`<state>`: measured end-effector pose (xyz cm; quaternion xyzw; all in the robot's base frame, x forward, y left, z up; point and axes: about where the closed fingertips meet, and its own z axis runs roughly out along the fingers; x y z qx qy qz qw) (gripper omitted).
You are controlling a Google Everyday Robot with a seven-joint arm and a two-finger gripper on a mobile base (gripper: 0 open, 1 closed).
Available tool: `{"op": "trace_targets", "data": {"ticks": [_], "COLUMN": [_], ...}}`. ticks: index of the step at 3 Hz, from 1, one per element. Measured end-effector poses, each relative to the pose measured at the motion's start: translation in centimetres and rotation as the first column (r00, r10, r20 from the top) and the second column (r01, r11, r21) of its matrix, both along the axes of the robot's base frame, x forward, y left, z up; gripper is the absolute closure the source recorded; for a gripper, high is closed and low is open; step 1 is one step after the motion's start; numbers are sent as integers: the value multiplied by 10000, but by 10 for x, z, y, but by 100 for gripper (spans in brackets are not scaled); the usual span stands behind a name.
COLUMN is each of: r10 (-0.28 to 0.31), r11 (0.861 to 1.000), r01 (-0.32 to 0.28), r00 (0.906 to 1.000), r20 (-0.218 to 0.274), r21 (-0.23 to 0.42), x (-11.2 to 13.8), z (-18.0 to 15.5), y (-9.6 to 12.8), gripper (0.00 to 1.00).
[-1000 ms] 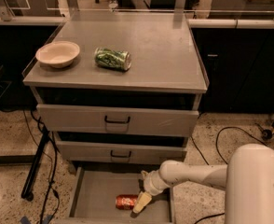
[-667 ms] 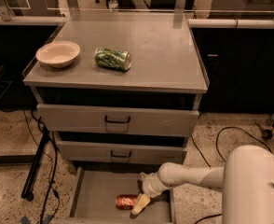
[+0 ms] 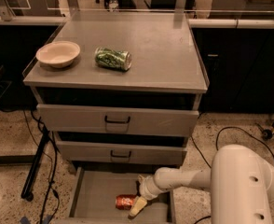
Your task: Pick coke can from bottom drawer and place on counter
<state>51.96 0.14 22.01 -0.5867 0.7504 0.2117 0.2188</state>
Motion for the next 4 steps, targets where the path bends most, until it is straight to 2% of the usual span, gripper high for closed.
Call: {"op": "trace_targets", "data": {"ticks": [1,4], "r10": [159,3], "r11": [9998,9999], "r01": [-159,-2], "r00": [9999,10000], "r20": [39,-47], "r21": [-127,122], "x": [-6,22], "z": [-8,-56], "y": [7,26], "gripper": [0,0]}}
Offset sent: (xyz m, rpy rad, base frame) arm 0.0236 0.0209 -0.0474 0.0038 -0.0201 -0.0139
